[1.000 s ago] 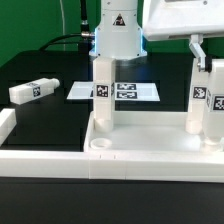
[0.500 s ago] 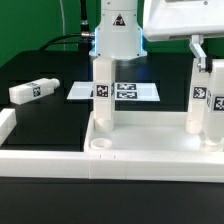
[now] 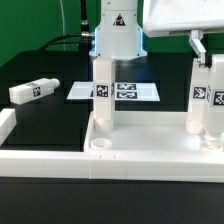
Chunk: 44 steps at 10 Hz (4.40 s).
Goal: Assemble desk
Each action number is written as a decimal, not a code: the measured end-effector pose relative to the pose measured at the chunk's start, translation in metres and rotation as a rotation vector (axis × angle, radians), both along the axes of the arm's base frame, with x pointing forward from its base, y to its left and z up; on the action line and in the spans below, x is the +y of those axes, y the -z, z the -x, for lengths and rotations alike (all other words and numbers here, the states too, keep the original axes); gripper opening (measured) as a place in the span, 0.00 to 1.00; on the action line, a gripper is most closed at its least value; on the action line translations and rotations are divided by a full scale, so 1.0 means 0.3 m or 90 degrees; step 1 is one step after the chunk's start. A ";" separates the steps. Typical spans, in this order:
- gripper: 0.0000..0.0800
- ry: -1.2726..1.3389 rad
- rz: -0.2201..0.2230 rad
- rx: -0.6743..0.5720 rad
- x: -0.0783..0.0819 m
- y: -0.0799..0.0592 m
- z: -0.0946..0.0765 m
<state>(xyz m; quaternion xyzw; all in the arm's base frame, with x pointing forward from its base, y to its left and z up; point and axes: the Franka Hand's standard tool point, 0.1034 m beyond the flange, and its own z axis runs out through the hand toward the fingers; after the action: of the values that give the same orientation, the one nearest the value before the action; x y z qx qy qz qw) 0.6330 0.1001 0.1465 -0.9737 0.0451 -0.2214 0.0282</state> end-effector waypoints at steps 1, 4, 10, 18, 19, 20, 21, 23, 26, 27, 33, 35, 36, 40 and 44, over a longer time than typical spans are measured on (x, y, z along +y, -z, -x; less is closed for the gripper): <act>0.36 0.000 0.001 0.004 0.001 0.014 0.004; 0.36 -0.001 0.004 0.009 0.002 0.037 0.010; 0.36 -0.003 0.010 -0.006 0.009 0.059 0.002; 0.80 -0.005 0.011 -0.013 -0.007 0.035 -0.010; 0.81 -0.004 0.007 -0.008 -0.012 0.011 -0.016; 0.81 -0.003 0.002 0.000 -0.012 -0.012 -0.027; 0.81 -0.001 -0.002 0.004 -0.010 -0.032 -0.046; 0.81 -0.001 -0.003 0.008 -0.008 -0.033 -0.050; 0.81 -0.003 -0.008 0.061 -0.006 -0.017 -0.036; 0.81 -0.004 -0.014 0.131 -0.008 -0.001 -0.035; 0.81 -0.003 -0.027 0.256 -0.031 0.017 -0.025; 0.81 0.003 -0.027 0.260 -0.030 0.030 -0.024; 0.81 0.004 -0.028 0.261 -0.022 0.034 -0.025; 0.81 0.007 -0.027 0.263 -0.010 0.056 -0.037; 0.36 0.011 -0.026 0.263 0.001 0.067 -0.034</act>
Offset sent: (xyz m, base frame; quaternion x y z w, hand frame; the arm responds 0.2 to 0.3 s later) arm -0.0011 0.0020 -0.0084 -0.0042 0.0038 -0.0016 1.0000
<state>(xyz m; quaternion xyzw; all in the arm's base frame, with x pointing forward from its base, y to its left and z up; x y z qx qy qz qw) 0.6432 0.1003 0.1265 -0.9972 0.0625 -0.0160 0.0365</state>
